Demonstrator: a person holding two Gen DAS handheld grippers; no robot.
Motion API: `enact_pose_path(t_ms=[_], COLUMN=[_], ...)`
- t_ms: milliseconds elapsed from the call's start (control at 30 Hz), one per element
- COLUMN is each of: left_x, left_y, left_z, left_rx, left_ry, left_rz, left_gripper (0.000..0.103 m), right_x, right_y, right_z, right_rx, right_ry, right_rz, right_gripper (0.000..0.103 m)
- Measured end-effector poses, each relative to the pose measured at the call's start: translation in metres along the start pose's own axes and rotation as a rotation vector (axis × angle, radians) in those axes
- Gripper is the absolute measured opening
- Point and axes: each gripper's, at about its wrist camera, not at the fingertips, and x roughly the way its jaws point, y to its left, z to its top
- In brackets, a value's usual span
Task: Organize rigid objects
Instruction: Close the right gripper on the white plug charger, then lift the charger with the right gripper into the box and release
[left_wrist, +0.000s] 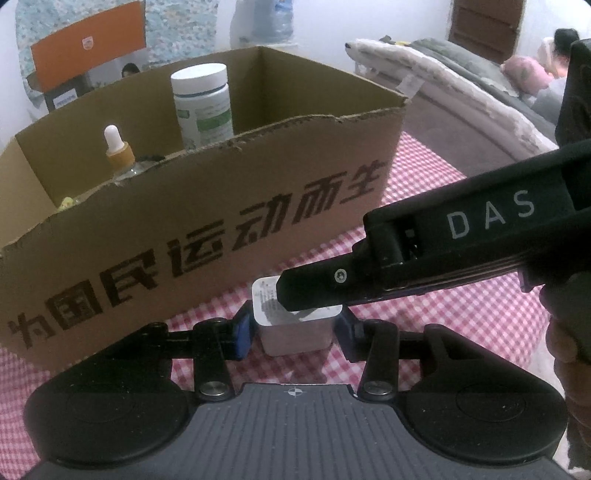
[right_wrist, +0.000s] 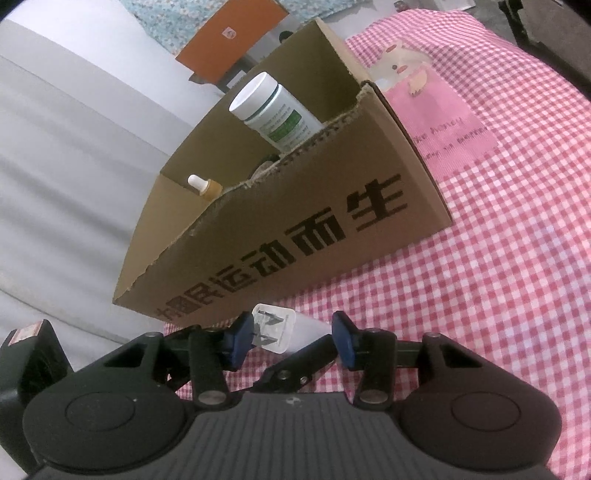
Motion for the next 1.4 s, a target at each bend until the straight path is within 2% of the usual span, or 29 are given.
enact_pose_path(t_ms=[300,700,900,1033,1200,1400], left_x=[-0.005,-0.003,-0.025,-0.051,-0.082,-0.08], left_y=[-0.009,-0.009,-0.005,-0.002,0.005,0.013], left_z=[-0.005,-0.004,0.001,0.015,0.047,0.094], left_rx=[0.025,0.029,0.027,0.039,0.05,0.048], left_ry=[0.009,0.008,-0.039,-0.106,-0.2,-0.253], left_rz=[-0.017,-0.02,-0.024,-0.01,0.003,0.001], left_gripper=[0.045,0.044,0.043,0.043,0.043,0.042], right_x=[-0.011,-0.009,-0.012,-0.026,-0.053,-0.071], right_y=[-0.005,-0.003,0.01,0.031,0.065,0.099], right_z=[-0.016,-0.012,-0.01,-0.004,0.016,0.059], right_rx=[0.011,0.008,-0.026,-0.09,-0.204,-0.337], right_ry=[0.003,-0.003,-0.005,-0.032,-0.089,-0.143], right_rz=[-0.011,-0.023,-0.02,-0.003,0.034,0.033], right_gripper=[0.05,0.051,0.05,0.05,0.05,0.05])
